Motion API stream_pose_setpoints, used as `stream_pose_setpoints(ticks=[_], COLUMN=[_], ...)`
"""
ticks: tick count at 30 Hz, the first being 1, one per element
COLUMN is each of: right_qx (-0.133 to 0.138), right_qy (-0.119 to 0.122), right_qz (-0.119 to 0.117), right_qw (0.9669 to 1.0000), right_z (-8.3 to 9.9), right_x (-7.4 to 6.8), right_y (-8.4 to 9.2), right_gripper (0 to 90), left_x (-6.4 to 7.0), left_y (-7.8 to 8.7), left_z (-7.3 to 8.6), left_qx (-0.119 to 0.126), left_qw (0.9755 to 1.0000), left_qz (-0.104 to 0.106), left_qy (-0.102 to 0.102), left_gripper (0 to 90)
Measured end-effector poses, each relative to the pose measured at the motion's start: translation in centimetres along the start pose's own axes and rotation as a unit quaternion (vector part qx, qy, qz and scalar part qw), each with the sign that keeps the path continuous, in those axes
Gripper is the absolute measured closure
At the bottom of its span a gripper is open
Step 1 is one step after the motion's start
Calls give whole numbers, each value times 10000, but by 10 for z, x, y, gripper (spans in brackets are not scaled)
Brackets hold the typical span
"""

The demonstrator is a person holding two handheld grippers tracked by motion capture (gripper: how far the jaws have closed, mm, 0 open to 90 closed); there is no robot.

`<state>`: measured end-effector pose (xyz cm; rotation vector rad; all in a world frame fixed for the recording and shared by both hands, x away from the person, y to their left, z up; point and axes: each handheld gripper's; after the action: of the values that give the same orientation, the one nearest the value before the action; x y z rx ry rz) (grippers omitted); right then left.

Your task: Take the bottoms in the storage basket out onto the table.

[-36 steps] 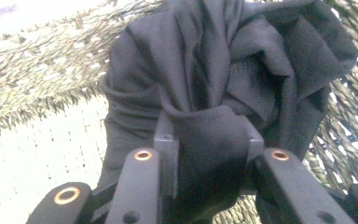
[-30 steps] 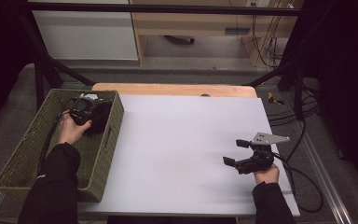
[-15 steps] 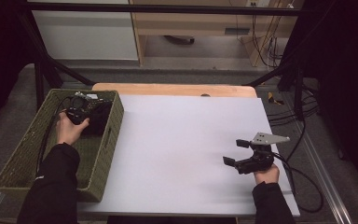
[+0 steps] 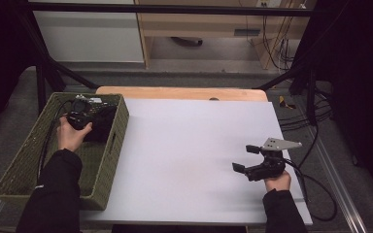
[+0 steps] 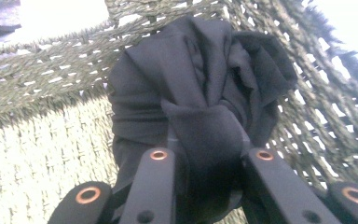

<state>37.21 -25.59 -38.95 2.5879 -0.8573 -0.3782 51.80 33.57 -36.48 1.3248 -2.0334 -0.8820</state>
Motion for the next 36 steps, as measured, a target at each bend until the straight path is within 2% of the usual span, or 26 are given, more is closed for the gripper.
stream_pose_setpoints(ticks=[5,14,23,26,28,35,36], right_qx=[9,-7,-34,-37,-33,-31,-25], right_qy=[-5,-1,-16,-17,-18,-1,1], right_qz=[-8,-20,-20,-18,-6,-10,-7], right_qw=[10000,10000,10000,10000,10000,10000,10000], right_z=[0,0,0,0,0,0,0], right_x=[0,0,-1,-1,-1,-1,0], right_y=[0,0,-1,-1,-1,-1,-1], right_gripper=[39,39,39,39,40,39,40], left_x=[2,0,1,-1,-3,-5,-6], left_y=[1,9,15,18,22,28,30], left_z=[0,0,1,1,1,2,2], left_qx=[-28,117,225,279,401,489,564], left_qw=[10000,9999,9996,9993,9985,9978,9973], left_qz=[-56,-47,40,60,143,135,158], left_qy=[27,114,193,257,357,417,441], left_gripper=[785,785,785,785,786,787,789])
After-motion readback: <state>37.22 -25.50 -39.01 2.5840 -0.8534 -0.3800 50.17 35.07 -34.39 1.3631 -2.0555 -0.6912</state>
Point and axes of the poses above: each handheld gripper's, and its own axes: y roughly backward along the jaws, z roughly out of its underside, x roughly to its right, and after that the axes turned 4 degrees about y, right-handed
